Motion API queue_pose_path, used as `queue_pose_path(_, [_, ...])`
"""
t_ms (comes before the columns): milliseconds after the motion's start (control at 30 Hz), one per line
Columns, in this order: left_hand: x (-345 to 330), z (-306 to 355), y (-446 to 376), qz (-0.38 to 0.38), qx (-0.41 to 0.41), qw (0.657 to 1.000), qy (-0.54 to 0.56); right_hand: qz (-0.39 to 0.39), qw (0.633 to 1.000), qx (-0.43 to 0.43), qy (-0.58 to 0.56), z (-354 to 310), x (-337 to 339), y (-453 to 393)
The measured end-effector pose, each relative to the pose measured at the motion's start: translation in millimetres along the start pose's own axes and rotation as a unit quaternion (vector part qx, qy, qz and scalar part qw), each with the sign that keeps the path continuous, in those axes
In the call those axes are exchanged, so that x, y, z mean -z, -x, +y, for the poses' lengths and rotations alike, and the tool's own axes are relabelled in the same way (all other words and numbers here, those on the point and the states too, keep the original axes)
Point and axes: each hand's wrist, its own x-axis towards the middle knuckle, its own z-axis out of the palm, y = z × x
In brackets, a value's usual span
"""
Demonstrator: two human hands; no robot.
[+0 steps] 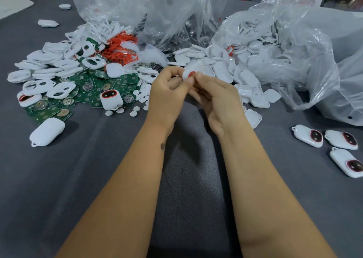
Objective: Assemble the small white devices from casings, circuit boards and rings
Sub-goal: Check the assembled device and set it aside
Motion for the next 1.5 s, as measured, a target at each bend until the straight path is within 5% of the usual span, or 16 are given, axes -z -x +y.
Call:
queue_pose_path(233, [2,4,-3,0.036,0.069,0.973,0.218,0.078,0.996,0.012,0.041,2,-5,0])
queue_pose_path(367, [2,4,-2,0.020,0.077,0.981,0.174,0.040,0.992,0.025,0.114,4,-7,2])
queue_pose_path(1067, [2,8,-2,0.020,0.116,0.985,0.130,0.009,0.994,0.043,0.104,0,2,1])
queue_pose_path(1500, [-1,-6,-3,0.042,0.026,0.997,-0.059,0.043,0.969,0.093,0.223,9,6,-3])
